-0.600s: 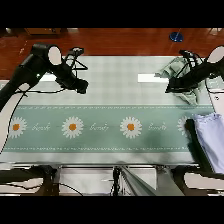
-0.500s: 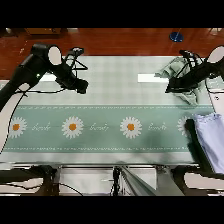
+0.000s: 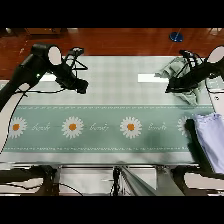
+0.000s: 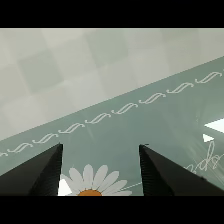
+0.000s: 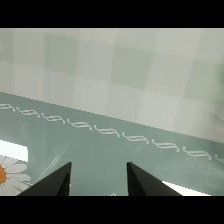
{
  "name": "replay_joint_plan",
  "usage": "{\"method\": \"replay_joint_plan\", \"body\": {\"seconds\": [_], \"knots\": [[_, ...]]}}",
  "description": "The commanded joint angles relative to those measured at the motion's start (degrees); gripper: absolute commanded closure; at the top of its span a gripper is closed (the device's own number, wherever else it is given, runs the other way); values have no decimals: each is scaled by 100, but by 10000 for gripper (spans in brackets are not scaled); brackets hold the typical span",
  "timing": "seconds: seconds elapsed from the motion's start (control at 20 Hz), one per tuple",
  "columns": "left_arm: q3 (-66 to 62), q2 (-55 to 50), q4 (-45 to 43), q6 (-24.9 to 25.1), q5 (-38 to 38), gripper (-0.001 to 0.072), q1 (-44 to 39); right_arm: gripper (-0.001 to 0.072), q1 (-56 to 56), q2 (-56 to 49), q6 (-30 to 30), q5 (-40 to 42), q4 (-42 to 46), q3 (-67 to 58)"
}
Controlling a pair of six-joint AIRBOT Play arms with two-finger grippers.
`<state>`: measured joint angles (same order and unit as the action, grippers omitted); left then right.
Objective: Fold the shirts.
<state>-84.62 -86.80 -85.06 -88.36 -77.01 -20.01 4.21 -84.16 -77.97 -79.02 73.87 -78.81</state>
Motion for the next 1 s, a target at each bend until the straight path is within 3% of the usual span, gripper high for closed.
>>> {"method": "replay_joint_plan", "body": {"seconds": [0.0,0.5,0.7,0.75,0.8,0.9,0.95], "knots": [[-7,-4,0,0,0,152,0,270,-2,0,0,11,-2,2],[-7,-22,2,-2,299,151,0,272,-2,-2,4,50,-7,2],[-7,-63,50,201,490,148,20,279,2,0,389,1187,0,-278],[-9,-72,26,186,535,37,57,283,2,-2,219,1659,413,-511],[-50,-68,37,-11,507,-13,103,295,2,-2,-225,2107,992,-754],[-330,15,37,-170,208,-13,142,295,4,-2,-1360,2907,2649,-1222],[-444,125,37,-144,236,-13,140,295,4,-7,-1499,3191,3316,-1329]]}}
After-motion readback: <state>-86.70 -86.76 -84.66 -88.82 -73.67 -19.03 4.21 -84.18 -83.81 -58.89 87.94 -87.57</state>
